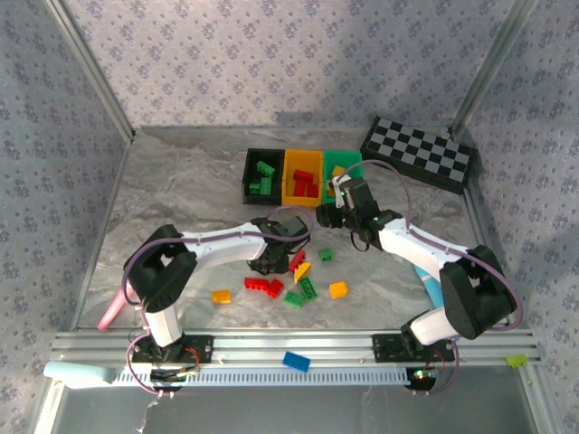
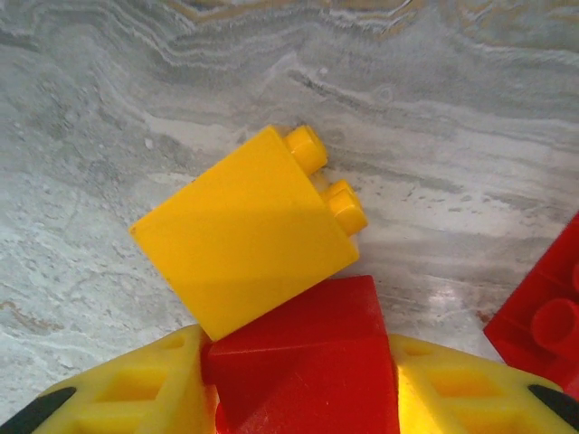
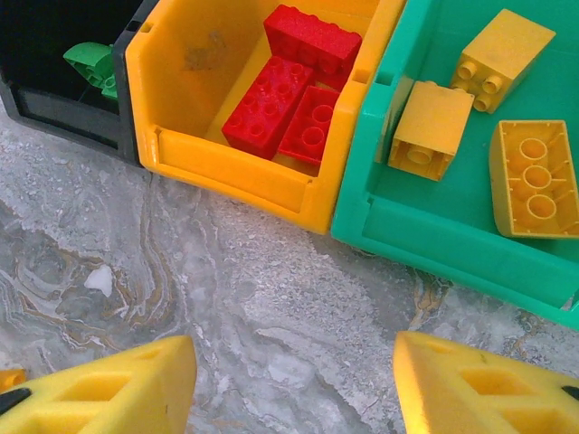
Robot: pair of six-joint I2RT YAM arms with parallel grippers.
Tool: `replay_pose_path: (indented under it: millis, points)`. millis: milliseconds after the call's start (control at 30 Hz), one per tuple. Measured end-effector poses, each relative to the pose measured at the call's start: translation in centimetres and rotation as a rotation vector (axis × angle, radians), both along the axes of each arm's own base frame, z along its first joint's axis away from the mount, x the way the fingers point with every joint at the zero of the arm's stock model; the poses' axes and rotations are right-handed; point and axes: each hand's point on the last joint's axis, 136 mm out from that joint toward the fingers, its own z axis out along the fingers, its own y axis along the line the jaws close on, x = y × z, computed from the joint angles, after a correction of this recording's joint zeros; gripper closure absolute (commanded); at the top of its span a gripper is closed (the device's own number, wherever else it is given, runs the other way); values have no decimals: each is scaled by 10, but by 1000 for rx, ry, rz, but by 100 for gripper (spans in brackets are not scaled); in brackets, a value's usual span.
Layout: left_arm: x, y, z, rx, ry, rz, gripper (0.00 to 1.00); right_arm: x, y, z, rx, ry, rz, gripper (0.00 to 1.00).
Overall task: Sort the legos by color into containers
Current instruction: Pick up the lego from the middle-left of the table, then place the lego in the container.
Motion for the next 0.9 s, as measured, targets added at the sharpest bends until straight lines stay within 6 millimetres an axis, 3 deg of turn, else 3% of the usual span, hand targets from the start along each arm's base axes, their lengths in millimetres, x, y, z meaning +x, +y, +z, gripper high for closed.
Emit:
replay_pose_path:
  millis: [100, 267, 433, 567, 700, 900]
  points:
    - [4, -3, 17, -26, -47, -20, 57, -2, -3, 0, 0, -11, -8, 39]
    - [25, -17, 65, -122, -167, -45, 56, -5, -12, 8, 8, -40, -38, 39]
    - [78, -33, 121, -206, -308, -28, 56, -2, -18, 16, 23, -64, -66, 39]
    - [126, -48, 149, -220, -392, -37, 55, -7, -24, 17, 27, -76, -83, 39]
    - [177, -66, 157, -200, -436, -67, 54, -9, -30, 21, 34, -90, -101, 39]
    - [240, -76, 137, -174, -424, -109, 53, -9, -34, 24, 50, -95, -122, 39]
